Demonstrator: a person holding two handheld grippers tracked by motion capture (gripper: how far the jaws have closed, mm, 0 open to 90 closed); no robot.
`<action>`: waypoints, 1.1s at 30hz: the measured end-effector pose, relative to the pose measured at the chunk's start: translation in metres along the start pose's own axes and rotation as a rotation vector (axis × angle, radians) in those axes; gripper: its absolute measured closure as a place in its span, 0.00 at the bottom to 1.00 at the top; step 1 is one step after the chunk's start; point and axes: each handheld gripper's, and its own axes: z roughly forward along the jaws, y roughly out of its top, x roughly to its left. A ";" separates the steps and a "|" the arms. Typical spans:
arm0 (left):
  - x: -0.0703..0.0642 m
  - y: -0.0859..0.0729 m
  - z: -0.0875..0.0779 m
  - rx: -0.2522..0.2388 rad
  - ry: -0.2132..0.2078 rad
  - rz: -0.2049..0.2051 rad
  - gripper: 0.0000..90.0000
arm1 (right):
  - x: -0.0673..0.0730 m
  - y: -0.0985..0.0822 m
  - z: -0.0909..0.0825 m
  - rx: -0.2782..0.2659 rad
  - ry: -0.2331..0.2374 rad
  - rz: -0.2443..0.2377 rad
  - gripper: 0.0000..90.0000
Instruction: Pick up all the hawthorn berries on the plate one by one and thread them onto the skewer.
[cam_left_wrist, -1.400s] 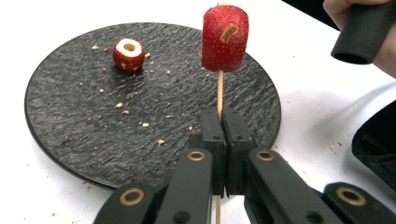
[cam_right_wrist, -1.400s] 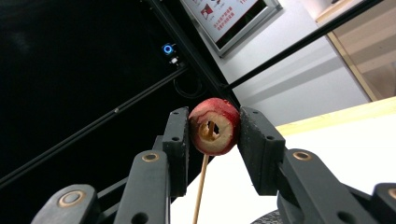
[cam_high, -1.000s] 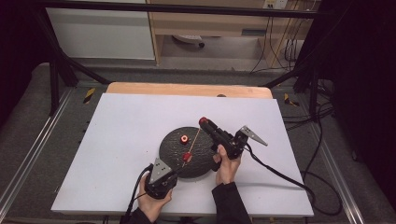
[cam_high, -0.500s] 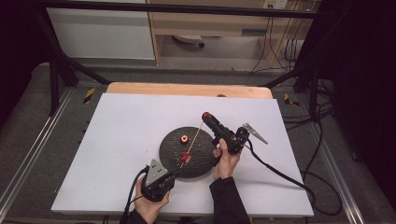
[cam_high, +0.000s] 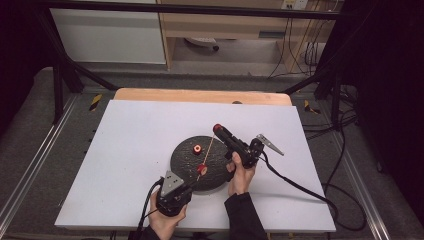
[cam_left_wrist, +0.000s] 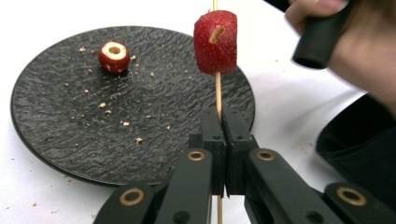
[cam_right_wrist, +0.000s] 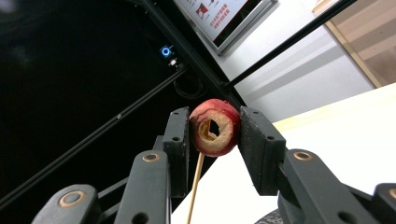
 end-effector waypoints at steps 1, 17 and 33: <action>0.001 0.000 0.001 0.003 -0.001 -0.005 0.99 | 0.000 0.000 -0.001 0.007 0.000 -0.007 0.72; 0.012 -0.006 -0.011 0.020 -0.002 0.099 0.99 | 0.001 0.013 -0.002 0.004 0.003 -0.015 0.72; 0.025 0.000 -0.009 0.063 0.028 0.151 0.99 | -0.003 0.001 0.001 0.104 0.020 0.040 0.72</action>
